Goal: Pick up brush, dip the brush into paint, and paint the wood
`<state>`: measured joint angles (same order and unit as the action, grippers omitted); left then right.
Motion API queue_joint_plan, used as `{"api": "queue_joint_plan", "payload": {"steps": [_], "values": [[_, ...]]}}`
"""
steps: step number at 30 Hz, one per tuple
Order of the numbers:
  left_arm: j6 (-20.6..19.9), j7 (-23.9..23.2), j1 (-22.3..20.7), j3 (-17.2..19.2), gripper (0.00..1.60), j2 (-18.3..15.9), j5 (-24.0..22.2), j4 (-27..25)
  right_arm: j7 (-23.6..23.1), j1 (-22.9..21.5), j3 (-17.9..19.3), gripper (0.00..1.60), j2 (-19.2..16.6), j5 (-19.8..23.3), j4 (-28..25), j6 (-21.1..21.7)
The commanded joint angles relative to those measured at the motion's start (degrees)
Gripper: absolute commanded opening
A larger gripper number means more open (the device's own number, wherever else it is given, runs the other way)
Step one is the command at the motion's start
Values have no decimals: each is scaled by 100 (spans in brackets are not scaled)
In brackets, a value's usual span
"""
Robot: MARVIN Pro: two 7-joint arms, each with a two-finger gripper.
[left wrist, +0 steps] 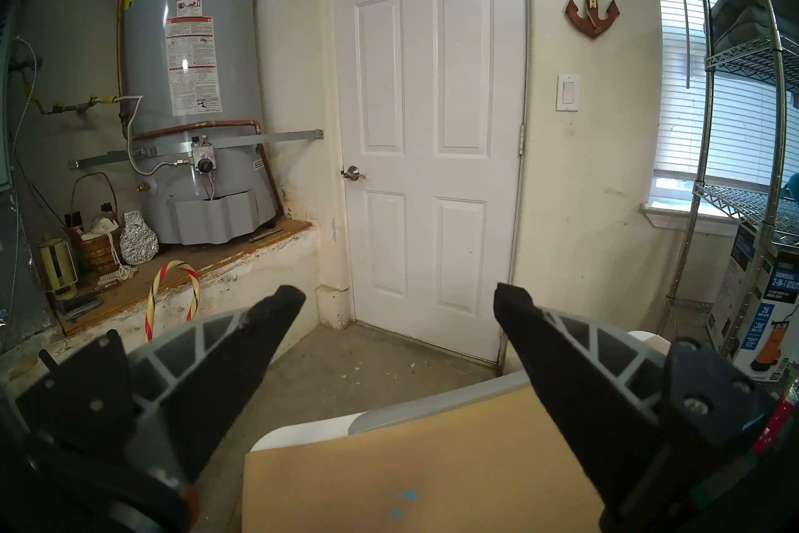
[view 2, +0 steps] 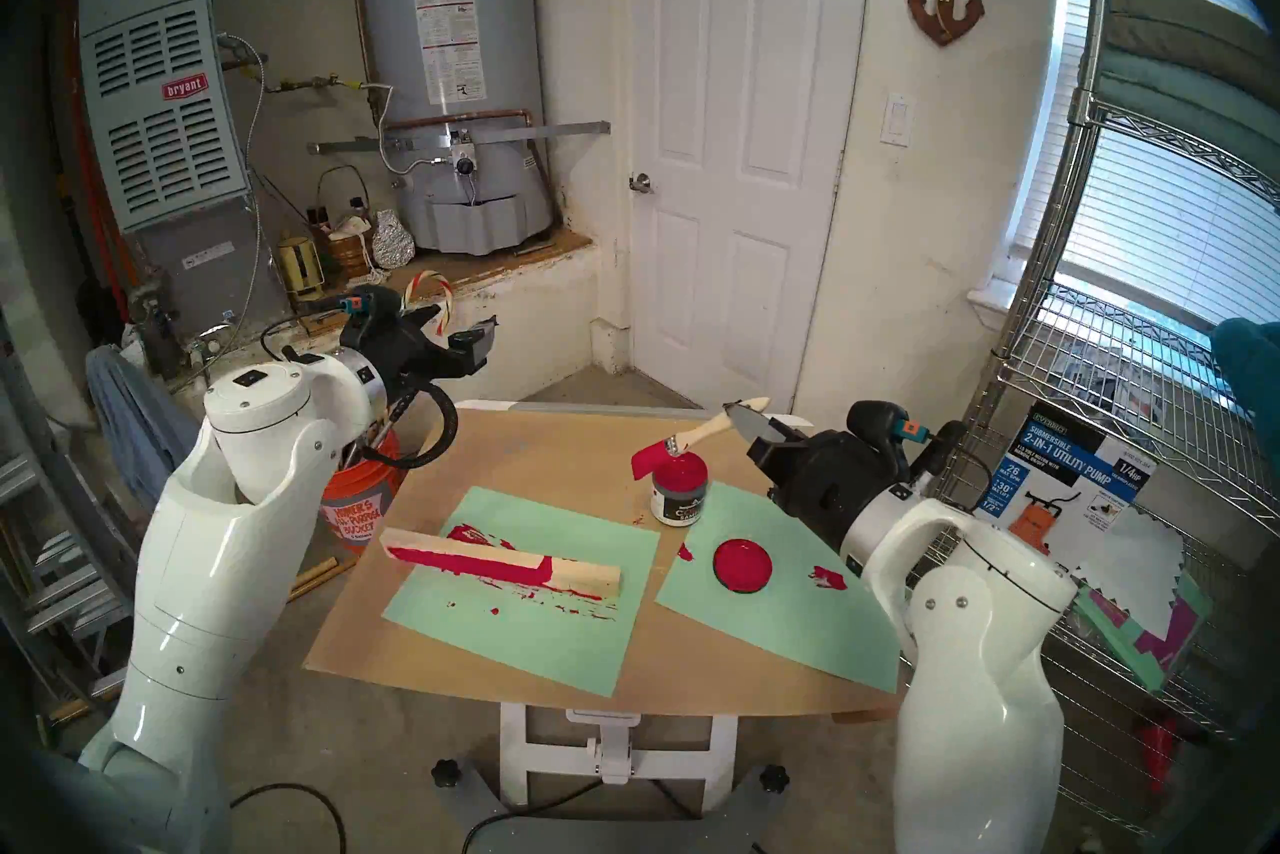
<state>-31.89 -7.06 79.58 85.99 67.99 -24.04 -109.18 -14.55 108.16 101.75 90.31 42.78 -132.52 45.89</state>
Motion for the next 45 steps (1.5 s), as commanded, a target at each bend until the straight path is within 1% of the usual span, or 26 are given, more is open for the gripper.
{"api": "queue_joint_plan", "payload": {"steps": [1,2,4,6,7,8,9,10,12,13,15,17,18,20,22,24,25,26,29,30,31,35,39,42,43,45], "values": [[15,8,-67,19,160,3,2,-105,7,691,-461,0,373,183,-252,-280],[15,7,-67,19,160,3,2,-105,35,738,-535,0,364,229,-232,-305],[15,8,-67,19,160,3,2,-105,107,851,-754,0,338,196,-234,-549],[16,7,-67,19,160,3,2,-105,174,931,-951,0,297,263,-229,-697],[16,7,-68,19,160,3,2,-104,312,1025,-1197,0,214,150,-264,-924],[16,7,-68,19,160,2,2,-104,363,1074,-1304,0,170,226,-237,-987],[16,7,-68,19,160,3,2,-104,429,1133,-1429,0,132,189,-243,-1131],[16,6,-68,19,160,2,2,-103,463,1169,-1514,0,72,37,-289,-1147],[17,6,-68,19,160,2,2,-103,632,1289,-1768,0,-45,145,-266,-1385],[17,6,-68,19,160,2,2,-103,705,1334,-1868,0,-103,110,-271,-1533],[16,7,-68,19,160,2,2,-104,848,1360,-2007,0,-227,194,-247,-1620],[16,7,-67,19,160,3,2,-105,1051,1364,-2164,0,-359,194,-230,-1844],[15,8,-67,19,160,3,2,-105,1150,1357,-2225,0,-412,294,-199,-1919],[15,8,-67,19,160,3,3,-106,1293,1319,-2375,0,-544,405,-139,-2149],[15,8,-67,19,160,3,3,-106,1441,1254,-2526,0,-672,482,-61,-2273],[15,8,-67,19,160,3,2,-105,1656,1204,-2719,0,-850,594,5,-2535],[15,8,-67,19,160,3,2,-105,1656,1204,-2719,0,-850,594,5,-2535],[15,8,-67,19,160,3,2,-105,1745,1105,-2864,0,-970,738,122,-2664],[14,8,-67,19,160,3,3,-106,1911,980,-3092,0,-1173,872,230,-2979],[14,8,-67,19,160,3,3,-106,1882,945,-3114,0,-1178,899,271,-3012],[14,9,-67,19,160,3,3,-107,1918,892,-3189,0,-1246,1012,339,-3177],[13,10,-67,19,160,3,3,-108,2086,641,-3367,0,-1314,1184,605,-3514],[13,9,-67,20,160,3,3,-108,2131,435,-3539,0,-1371,1369,804,-3848],[13,9,-67,20,160,3,3,-108,2203,332,-3646,0,-1398,1455,863,-4013],[14,9,-67,19,160,3,3,-107,2200,303,-3666,0,-1414,1589,884,-4055],[13,9,-67,19,160,3,3,-108,2237,276,-3706,0,-1438,1610,892,-4112]]}}
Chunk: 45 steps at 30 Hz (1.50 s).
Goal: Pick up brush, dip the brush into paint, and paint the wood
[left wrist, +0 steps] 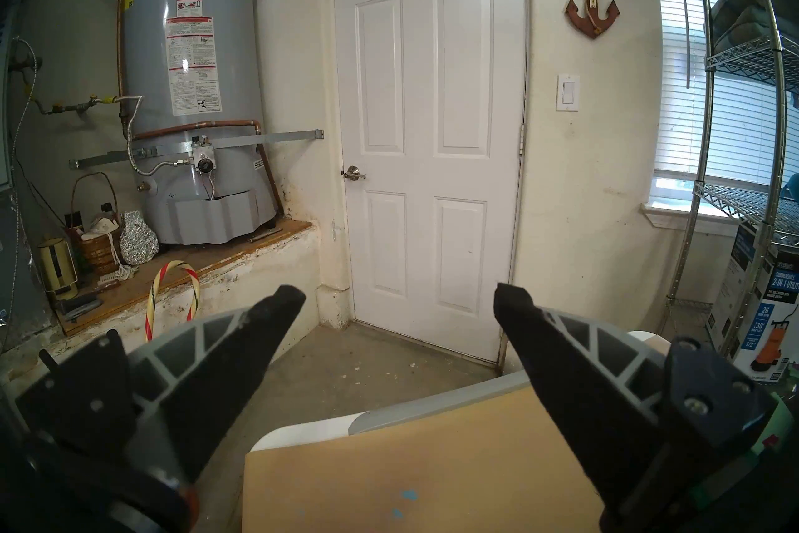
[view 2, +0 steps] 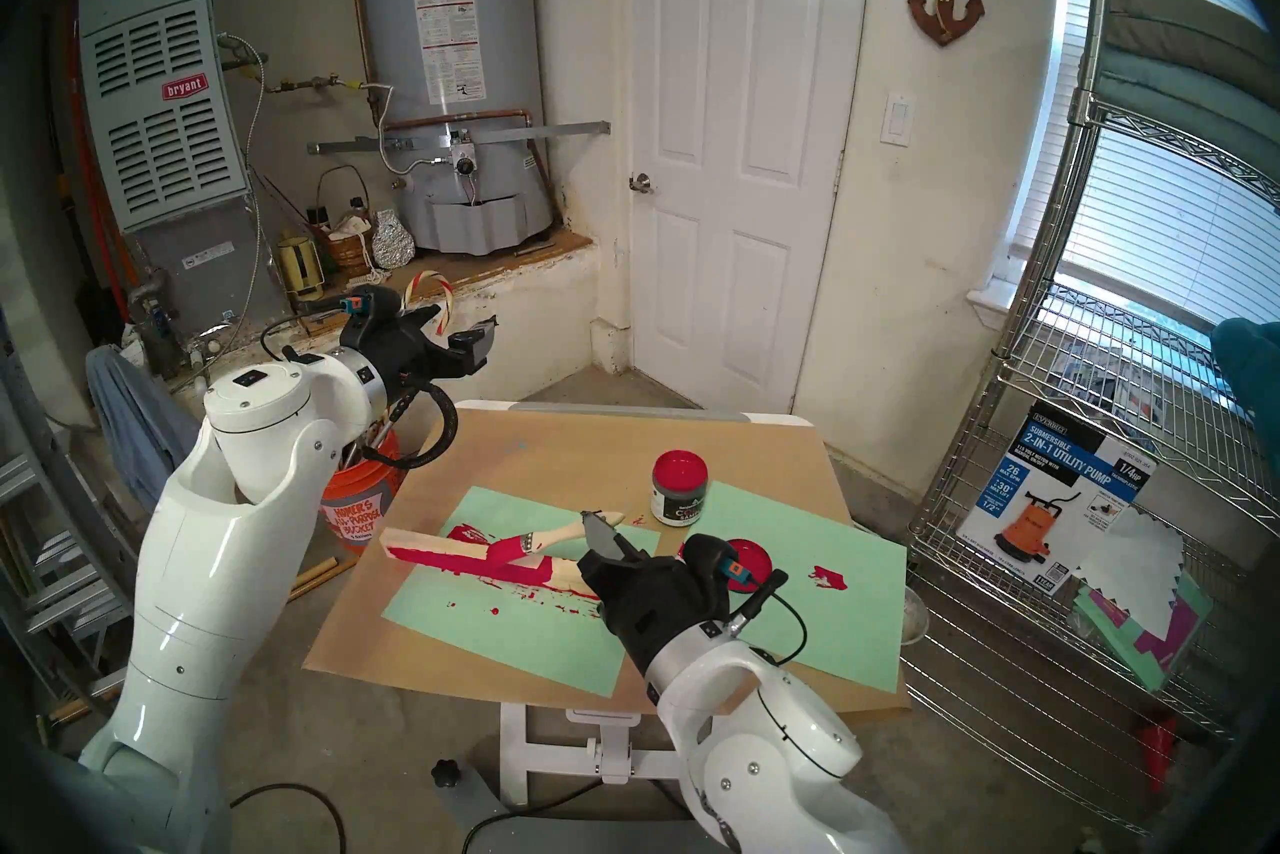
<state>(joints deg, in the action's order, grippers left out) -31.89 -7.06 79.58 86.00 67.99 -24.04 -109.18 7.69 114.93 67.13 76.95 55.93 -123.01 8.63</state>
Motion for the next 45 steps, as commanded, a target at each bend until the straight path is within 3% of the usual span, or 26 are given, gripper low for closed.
{"api": "queue_joint_plan", "payload": {"steps": [1,5,11,26,35,45], "values": [[13,9,-66,19,160,3,3,-107,32,-428,-281,0,-123,298,-51,-432],[12,11,-66,19,160,4,3,-109,190,-629,-521,0,-263,612,52,-616],[13,10,-66,18,160,3,3,-108,321,-968,-905,0,-434,424,204,-845],[12,11,-66,18,160,3,3,-108,822,-1806,-1734,0,-551,657,623,-1353],[12,10,-66,19,160,4,3,-109,1073,-2141,-1991,0,-424,692,864,-1587],[10,13,-66,19,160,4,3,-111,1319,-2378,-2340,0,-590,828,915,-1806]]}}
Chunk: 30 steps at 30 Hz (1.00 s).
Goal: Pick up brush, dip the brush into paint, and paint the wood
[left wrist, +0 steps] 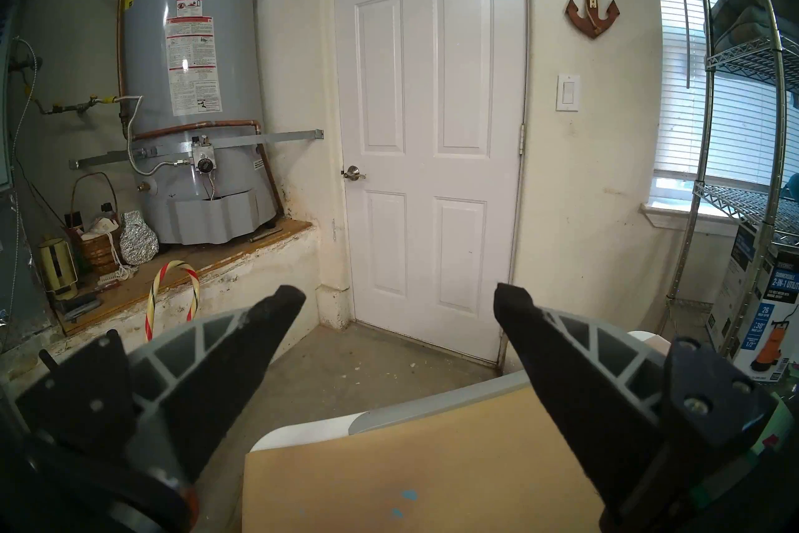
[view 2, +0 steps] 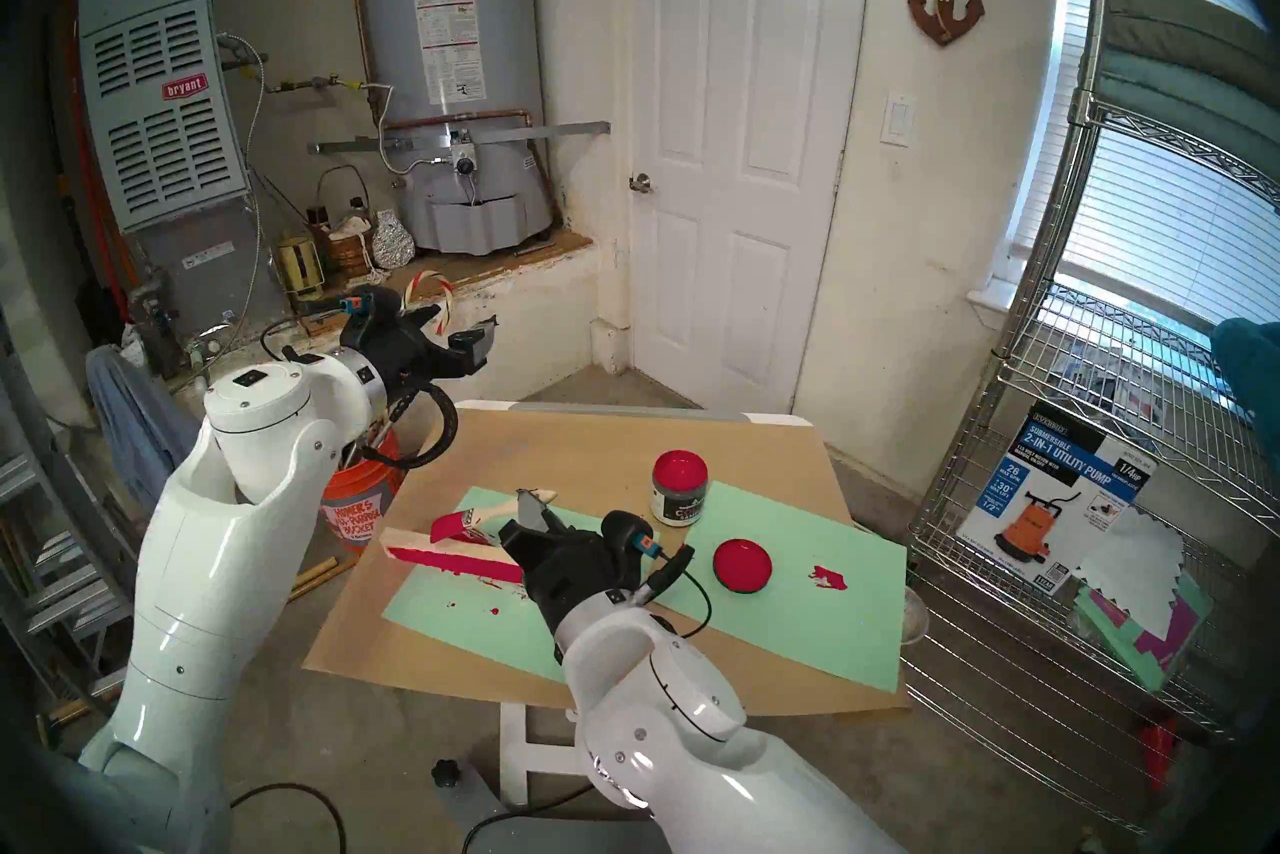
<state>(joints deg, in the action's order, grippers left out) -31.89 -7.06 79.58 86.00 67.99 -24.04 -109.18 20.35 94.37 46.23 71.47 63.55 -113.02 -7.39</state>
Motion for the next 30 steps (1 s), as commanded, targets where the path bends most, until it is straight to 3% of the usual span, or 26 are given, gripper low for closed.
{"api": "queue_joint_plan", "payload": {"steps": [1,11,21,30], "values": [[10,12,-66,19,160,4,3,-111,54,-322,-251,0,-42,67,-83,-203],[81,-57,-38,43,160,-25,-20,-122,173,-362,-393,0,-198,91,-152,-395],[-104,-16,344,479,160,-186,-106,-591,164,-496,-539,0,-268,195,-138,-471],[-107,-6,533,739,160,-222,-147,-666,195,-646,-725,0,-324,349,-157,-510]]}}
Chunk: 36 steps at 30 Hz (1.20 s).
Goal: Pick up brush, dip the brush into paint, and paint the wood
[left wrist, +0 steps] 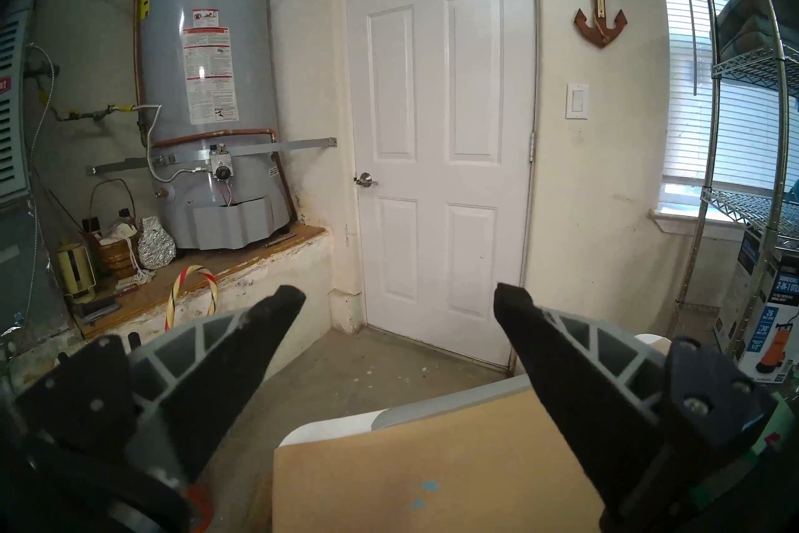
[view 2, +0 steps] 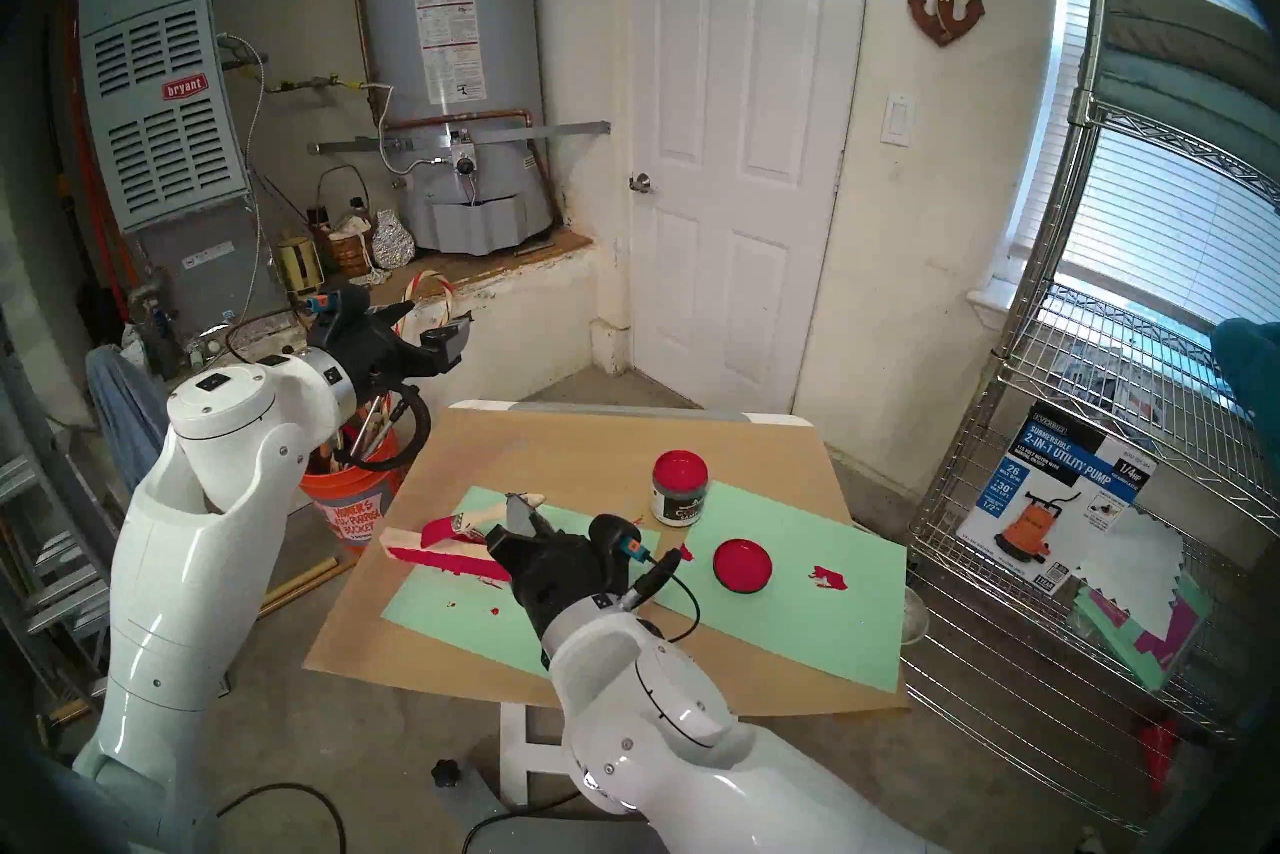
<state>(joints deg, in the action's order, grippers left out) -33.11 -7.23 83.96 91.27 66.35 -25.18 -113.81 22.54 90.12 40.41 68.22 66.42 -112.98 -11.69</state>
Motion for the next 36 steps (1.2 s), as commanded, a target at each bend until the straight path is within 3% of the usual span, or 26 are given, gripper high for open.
{"api": "queue_joint_plan", "payload": {"steps": [1,17,36], "values": [[16,0,86,229,160,-69,-40,-189,-10,-239,-169,0,-19,80,-170,-76],[-4,-65,-93,286,160,-160,-69,-45,101,-405,-436,0,-160,134,-50,-342],[-3,-64,-96,282,160,-169,-78,-42,72,-306,-290,0,-128,382,4,-261]]}}
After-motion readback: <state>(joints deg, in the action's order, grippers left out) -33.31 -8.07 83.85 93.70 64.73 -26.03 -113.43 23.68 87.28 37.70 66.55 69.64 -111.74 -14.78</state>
